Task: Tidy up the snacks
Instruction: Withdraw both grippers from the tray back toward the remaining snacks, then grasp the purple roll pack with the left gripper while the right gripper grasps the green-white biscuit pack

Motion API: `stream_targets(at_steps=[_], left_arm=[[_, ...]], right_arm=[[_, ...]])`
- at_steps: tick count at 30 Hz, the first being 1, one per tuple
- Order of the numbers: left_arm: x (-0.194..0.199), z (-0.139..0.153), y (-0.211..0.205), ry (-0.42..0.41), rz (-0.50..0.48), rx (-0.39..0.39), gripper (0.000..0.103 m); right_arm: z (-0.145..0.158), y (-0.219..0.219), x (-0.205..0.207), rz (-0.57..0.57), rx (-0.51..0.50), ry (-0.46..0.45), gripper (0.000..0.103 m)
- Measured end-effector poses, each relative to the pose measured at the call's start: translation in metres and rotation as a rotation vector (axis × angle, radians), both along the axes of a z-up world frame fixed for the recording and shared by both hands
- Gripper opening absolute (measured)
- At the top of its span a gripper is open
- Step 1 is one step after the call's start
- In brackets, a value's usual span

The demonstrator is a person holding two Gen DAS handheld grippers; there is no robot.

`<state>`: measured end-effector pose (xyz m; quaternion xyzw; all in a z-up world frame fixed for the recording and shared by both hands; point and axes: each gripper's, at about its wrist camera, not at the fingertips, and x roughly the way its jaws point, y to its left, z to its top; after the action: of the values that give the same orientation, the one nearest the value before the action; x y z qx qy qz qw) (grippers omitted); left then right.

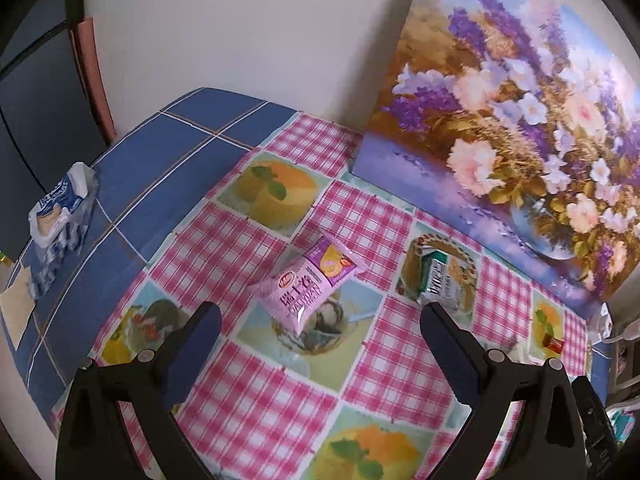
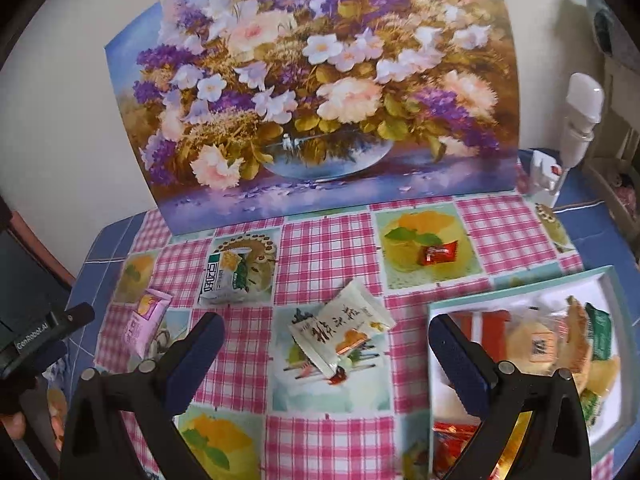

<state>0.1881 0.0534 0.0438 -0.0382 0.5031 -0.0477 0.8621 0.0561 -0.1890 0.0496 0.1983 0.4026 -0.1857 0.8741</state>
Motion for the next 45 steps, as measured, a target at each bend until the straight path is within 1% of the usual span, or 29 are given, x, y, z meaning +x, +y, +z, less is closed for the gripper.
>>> stream_targets(at_steps=[3, 6, 8, 12, 15, 19, 23, 27, 31, 32, 33, 34, 35, 36, 37, 38, 39, 40, 41, 43, 44, 45], left_arm=[[0.014, -0.018, 0.002, 0.039, -0.001, -0.023, 0.100], [0.027, -0.035, -0.001, 0.069, -0.015, -0.003, 0.100], [0.035, -0.043, -0.004, 0.068, -0.051, 0.026, 0.100], [0.056, -0.055, -0.006, 0.052, -0.124, 0.132, 0.100], [0.069, -0.061, -0.006, 0.045, -0.194, 0.161, 0.100], [0.080, -0.073, -0.004, 0.067, -0.261, 0.147, 0.099], [0.083, -0.083, -0.006, 0.071, -0.309, 0.148, 0.099], [0.084, -0.092, -0.009, 0.076, -0.324, 0.142, 0.099], [0.085, -0.099, -0.010, 0.074, -0.335, 0.139, 0.098], [0.085, -0.099, -0.010, 0.075, -0.336, 0.136, 0.097], [0.085, -0.100, -0.010, 0.075, -0.337, 0.134, 0.090], [0.085, -0.100, -0.011, 0.075, -0.338, 0.133, 0.085], [0.085, -0.101, -0.011, 0.077, -0.338, 0.132, 0.077], [0.084, -0.101, -0.012, 0.080, -0.338, 0.132, 0.074], [0.083, -0.102, -0.013, 0.081, -0.339, 0.135, 0.074], [0.083, -0.102, -0.014, 0.080, -0.341, 0.140, 0.069], [0.082, -0.102, -0.015, 0.079, -0.345, 0.142, 0.056], [0.082, -0.102, -0.016, 0.081, -0.346, 0.140, 0.053], [0.081, -0.102, -0.016, 0.082, -0.342, 0.142, 0.052], [0.080, -0.102, -0.017, 0.080, -0.333, 0.144, 0.051], [0.080, -0.102, -0.016, 0.080, -0.330, 0.143, 0.049], [0.079, -0.101, -0.016, 0.080, -0.325, 0.141, 0.047]], right_arm=[[-0.014, 0.001, 0.015, 0.020, 0.008, 0.022, 0.103], [-0.026, 0.003, 0.031, 0.050, 0.013, 0.044, 0.103], [-0.033, 0.004, 0.047, 0.076, 0.018, 0.061, 0.103], [-0.042, 0.005, 0.082, 0.108, 0.058, 0.075, 0.103], [-0.051, 0.012, 0.113, 0.146, 0.075, 0.103, 0.103], [-0.069, 0.027, 0.153, 0.200, 0.094, 0.160, 0.103], [-0.085, 0.041, 0.180, 0.229, 0.117, 0.185, 0.103], [-0.095, 0.055, 0.200, 0.240, 0.076, 0.228, 0.103], [-0.104, 0.067, 0.211, 0.250, 0.034, 0.265, 0.102], [-0.107, 0.068, 0.212, 0.251, 0.026, 0.272, 0.102], [-0.109, 0.070, 0.213, 0.254, 0.021, 0.277, 0.099], [-0.111, 0.071, 0.213, 0.254, 0.014, 0.281, 0.092], [-0.112, 0.072, 0.213, 0.255, 0.007, 0.285, 0.088], [-0.115, 0.073, 0.215, 0.255, 0.002, 0.291, 0.084], [-0.117, 0.073, 0.215, 0.251, -0.002, 0.300, 0.082], [-0.118, 0.072, 0.215, 0.249, 0.001, 0.302, 0.081], [-0.119, 0.072, 0.215, 0.247, 0.005, 0.299, 0.080], [-0.120, 0.072, 0.216, 0.249, 0.003, 0.296, 0.078], [-0.121, 0.073, 0.216, 0.252, 0.001, 0.297, 0.076], [-0.120, 0.072, 0.214, 0.250, 0.002, 0.295, 0.068], [-0.120, 0.071, 0.211, 0.249, 0.001, 0.294, 0.068], [-0.120, 0.071, 0.210, 0.252, 0.001, 0.293, 0.064]])
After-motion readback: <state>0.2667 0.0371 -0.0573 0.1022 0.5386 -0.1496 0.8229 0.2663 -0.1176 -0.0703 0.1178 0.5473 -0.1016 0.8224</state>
